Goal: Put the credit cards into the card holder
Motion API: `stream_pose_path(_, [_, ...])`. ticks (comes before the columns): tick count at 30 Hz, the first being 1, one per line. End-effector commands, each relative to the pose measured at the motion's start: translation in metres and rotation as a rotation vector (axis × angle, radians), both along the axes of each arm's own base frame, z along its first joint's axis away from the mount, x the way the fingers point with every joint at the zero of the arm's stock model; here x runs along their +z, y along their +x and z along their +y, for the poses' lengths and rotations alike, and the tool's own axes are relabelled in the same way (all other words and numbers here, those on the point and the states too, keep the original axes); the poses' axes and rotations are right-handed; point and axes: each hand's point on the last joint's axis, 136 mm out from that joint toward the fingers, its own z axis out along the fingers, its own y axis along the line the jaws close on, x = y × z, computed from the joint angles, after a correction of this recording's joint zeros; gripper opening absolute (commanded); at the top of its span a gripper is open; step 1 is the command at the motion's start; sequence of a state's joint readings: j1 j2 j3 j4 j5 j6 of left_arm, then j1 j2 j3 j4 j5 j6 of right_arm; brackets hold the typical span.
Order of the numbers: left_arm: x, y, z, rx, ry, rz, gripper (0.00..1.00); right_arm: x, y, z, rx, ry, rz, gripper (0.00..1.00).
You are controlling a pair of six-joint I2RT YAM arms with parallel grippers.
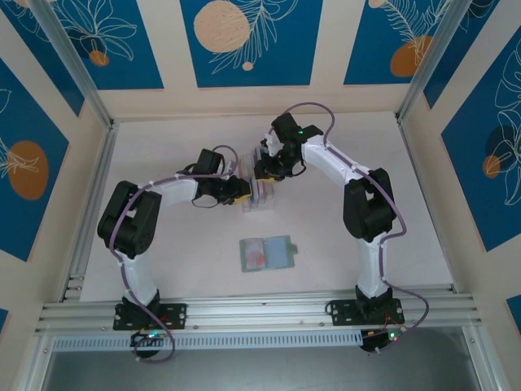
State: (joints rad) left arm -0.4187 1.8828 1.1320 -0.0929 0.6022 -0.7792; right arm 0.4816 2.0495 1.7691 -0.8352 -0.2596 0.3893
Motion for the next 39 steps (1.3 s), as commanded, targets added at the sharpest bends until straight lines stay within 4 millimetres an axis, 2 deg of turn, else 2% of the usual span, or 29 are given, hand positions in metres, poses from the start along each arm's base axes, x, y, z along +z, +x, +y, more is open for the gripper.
stream_pose_path(1, [-0.004, 0.000, 0.005, 0.005, -0.010, 0.017, 0.28, 0.019, -0.006, 0.000, 0.000, 0.045, -0.004, 0.27])
stream_pose_path(16, [-0.003, -0.001, 0.005, 0.005, -0.011, 0.017, 0.28, 0.016, -0.004, -0.006, -0.014, 0.023, -0.003, 0.21])
stream_pose_path(20, [0.002, 0.000, 0.005, 0.004, -0.015, 0.007, 0.28, 0.015, 0.003, -0.018, -0.045, -0.056, -0.041, 0.22])
stream_pose_path(25, [0.020, 0.004, 0.010, 0.017, -0.019, -0.024, 0.28, 0.005, 0.006, -0.026, -0.050, -0.171, -0.052, 0.29])
stream_pose_path(29, [0.028, 0.007, 0.015, 0.021, -0.018, -0.040, 0.28, 0.000, 0.005, -0.021, -0.035, -0.179, -0.050, 0.31])
stream_pose_path(39, [0.017, 0.010, 0.011, 0.010, -0.019, -0.016, 0.28, -0.009, 0.002, -0.008, 0.000, -0.185, -0.032, 0.31])
